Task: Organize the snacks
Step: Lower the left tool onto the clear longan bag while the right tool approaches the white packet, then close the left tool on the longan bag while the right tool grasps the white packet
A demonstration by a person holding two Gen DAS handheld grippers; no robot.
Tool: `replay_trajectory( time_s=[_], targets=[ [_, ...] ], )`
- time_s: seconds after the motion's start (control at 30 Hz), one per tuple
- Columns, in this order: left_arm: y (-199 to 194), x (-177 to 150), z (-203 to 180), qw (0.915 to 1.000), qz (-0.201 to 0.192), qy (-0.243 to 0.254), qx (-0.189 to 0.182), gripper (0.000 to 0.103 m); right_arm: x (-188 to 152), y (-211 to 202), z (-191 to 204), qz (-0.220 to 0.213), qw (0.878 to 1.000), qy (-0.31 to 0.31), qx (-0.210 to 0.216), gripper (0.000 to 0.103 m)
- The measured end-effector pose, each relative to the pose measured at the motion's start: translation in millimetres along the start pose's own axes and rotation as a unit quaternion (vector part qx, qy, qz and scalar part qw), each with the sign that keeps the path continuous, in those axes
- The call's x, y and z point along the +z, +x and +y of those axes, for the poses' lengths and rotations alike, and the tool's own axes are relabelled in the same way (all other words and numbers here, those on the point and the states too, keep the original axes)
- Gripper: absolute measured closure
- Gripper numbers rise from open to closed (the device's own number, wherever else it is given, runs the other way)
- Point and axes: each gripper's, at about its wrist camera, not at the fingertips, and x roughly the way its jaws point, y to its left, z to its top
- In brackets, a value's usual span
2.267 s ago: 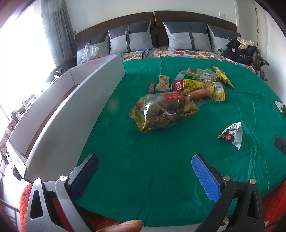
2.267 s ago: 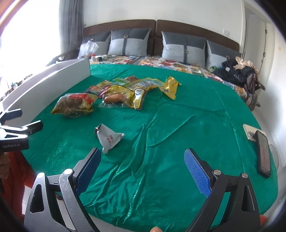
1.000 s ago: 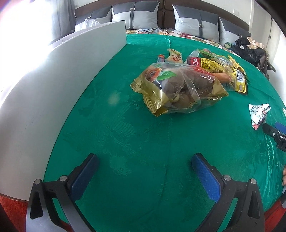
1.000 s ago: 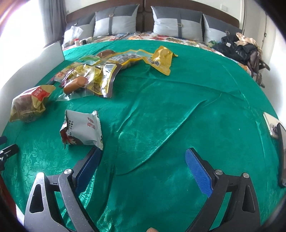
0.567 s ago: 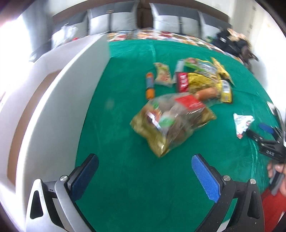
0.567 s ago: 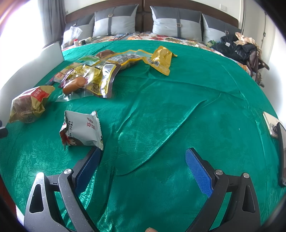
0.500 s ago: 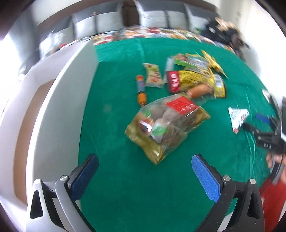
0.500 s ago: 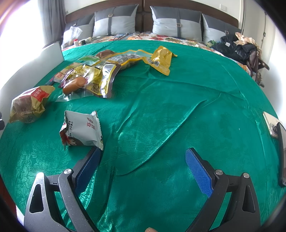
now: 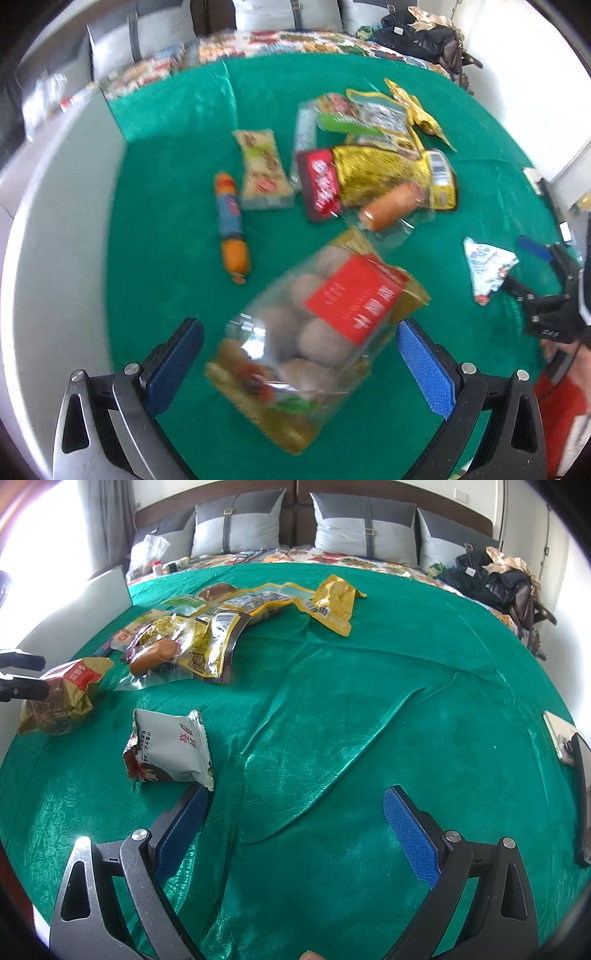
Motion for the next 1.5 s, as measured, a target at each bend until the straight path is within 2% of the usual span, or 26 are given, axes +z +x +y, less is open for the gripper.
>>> replay_trajectory(
  time_s=[0.07,0.13,0.2,0.23,0.3,0.33,0.4,0.5,0.57,0.6,0.7,0.77,0.87,1.0,1.1,1.2,1.37,1.5],
  targets=[
    [4.0,-8.4,-10.7,0.9996,0.01,0.005,-0.027,0.001,0.1,0.1,0.0,0.0,1.0,0.0,0.0,0.005],
    [3.6,-20.9,-26.7,0.9965,0.026,0.027,-0.075,0.001,0.1,0.1,0.0,0.0,1.0,0.0,0.0,0.005],
    [-2.5,-36.2,-45.7,0.9913,0.04,0.066,-0.107,0.001,-0.1,0.0,0.0,0.0,1.0,0.0,0.0,0.005],
    [-6.3,-42.4,-53.3,0.9897,0.042,0.084,-0.108,0.001,-0.2,0.0,0.0,0.0,1.0,0.0,0.0,0.005],
    [-13.6,-50.2,-63.1,0.99,0.034,0.11,-0.082,0.001,-0.1,0.1,0.0,0.0,1.0,0.0,0.0,0.005],
    [-16.4,-50.3,-63.6,0.992,0.025,0.106,-0.064,0.001,0.1,0.2,0.0,0.0,1.0,0.0,0.0,0.005],
    [-19.4,-45.3,-58.1,0.9966,0.007,0.066,-0.048,0.001,-0.1,0.2,-0.1,0.0,1.0,0.0,-0.001,0.005],
    [-23.1,-33.6,-49.3,0.997,-0.018,-0.018,-0.073,0.001,-0.1,0.1,-0.2,0.0,1.0,0.0,0.0,0.005],
    [-22.0,-25.9,-49.8,0.9964,-0.028,-0.041,-0.069,0.001,0.2,0.3,-0.2,0.0,1.0,0.0,0.0,0.005],
    [-17.4,-20.7,-52.3,0.997,-0.029,-0.048,-0.053,0.001,0.0,0.2,-0.2,0.0,1.0,0.0,0.0,0.005],
    [-0.4,-8.8,-60.2,0.9988,-0.02,-0.044,0.011,0.001,0.0,0.2,-0.2,0.0,1.0,0.0,0.0,0.005],
    [11.8,-8.5,-66.4,0.9985,-0.011,-0.033,0.042,0.001,0.1,0.3,-0.2,0.0,1.0,0.0,0.0,0.005],
    [22.3,-14.3,-69.2,0.9977,-0.001,-0.012,0.067,0.001,-0.2,0.1,-0.2,0.0,1.0,0.0,0.0,0.005],
    [21.2,-28.6,-78.6,0.9977,0.007,0.012,0.066,0.021,-0.2,0.0,-0.3,0.0,1.0,0.0,0.0,0.005],
    [16.7,-33.6,-80.4,0.9975,-0.002,0.019,0.068,0.028,0.3,0.5,0.1,0.0,1.0,0.001,0.0,0.005],
    [13.1,-38.1,-78.6,0.9983,-0.011,0.004,0.058,0.034,0.2,0.4,0.1,0.0,1.0,0.001,0.0,0.005],
    [8.6,-44.6,-70.9,0.9986,-0.019,-0.021,0.046,0.033,0.0,0.1,0.2,-0.001,1.0,0.001,0.001,0.005],
    [8.0,-43.5,-67.9,0.9976,-0.017,-0.026,0.062,0.022,-0.3,-2.7,-2.7,-0.003,1.0,0.007,0.014,0.006]
  ],
)
